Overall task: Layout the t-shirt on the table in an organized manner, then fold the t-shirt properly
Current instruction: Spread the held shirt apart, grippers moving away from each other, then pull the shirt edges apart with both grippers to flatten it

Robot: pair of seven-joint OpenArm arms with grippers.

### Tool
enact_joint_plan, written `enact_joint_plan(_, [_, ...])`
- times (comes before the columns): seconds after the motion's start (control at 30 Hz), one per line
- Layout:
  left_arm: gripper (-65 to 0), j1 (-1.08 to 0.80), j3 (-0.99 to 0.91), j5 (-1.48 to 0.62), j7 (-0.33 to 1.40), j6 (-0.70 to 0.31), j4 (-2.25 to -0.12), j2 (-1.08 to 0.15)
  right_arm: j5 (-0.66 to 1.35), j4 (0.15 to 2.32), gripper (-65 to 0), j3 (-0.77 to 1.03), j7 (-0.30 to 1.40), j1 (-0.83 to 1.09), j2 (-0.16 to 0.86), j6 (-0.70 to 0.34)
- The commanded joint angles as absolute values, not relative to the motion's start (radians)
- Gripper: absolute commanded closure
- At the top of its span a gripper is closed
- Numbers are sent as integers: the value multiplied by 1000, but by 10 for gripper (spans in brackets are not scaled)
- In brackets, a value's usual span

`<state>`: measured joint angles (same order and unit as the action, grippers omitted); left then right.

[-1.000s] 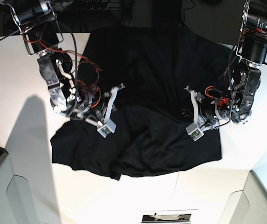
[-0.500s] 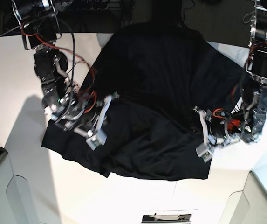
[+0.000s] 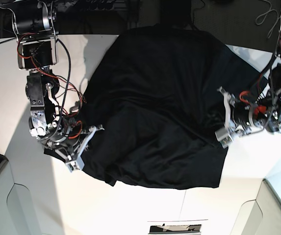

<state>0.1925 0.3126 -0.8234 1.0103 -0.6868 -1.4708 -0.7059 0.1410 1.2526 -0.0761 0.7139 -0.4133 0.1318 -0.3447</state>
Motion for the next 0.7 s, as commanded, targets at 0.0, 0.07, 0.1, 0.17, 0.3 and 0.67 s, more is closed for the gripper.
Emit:
enact_joint_plan(0.0, [-61, 185, 302, -824, 999, -694, -1484, -723, 135, 1245, 0, -72, 680, -448, 136, -340])
enact_joint_plan(0.07, [-61, 132, 302, -788, 997, -693, -1484, -723, 104, 1194, 0, -72, 668, -448, 136, -340])
enact_joint_plan(0.1, [-61, 111, 302, -763, 990, -693, -1483, -723, 93, 1172, 0, -72, 665, -448, 143, -340])
enact_joint_plan(0.17, [-60, 81, 302, -703, 950, -685, -1474, -723, 94, 1145, 0, -72, 671, -445, 162, -344])
enact_joint_plan(0.3, [-60, 75, 302, -553, 821, -624, -1415, -723, 130, 1152, 0, -72, 701, -412, 225, -344])
enact_joint_plan(0.67, [-58, 252, 302, -354, 774, -610, -1159, -636, 278, 1369, 0, -70, 762, -177, 354, -363])
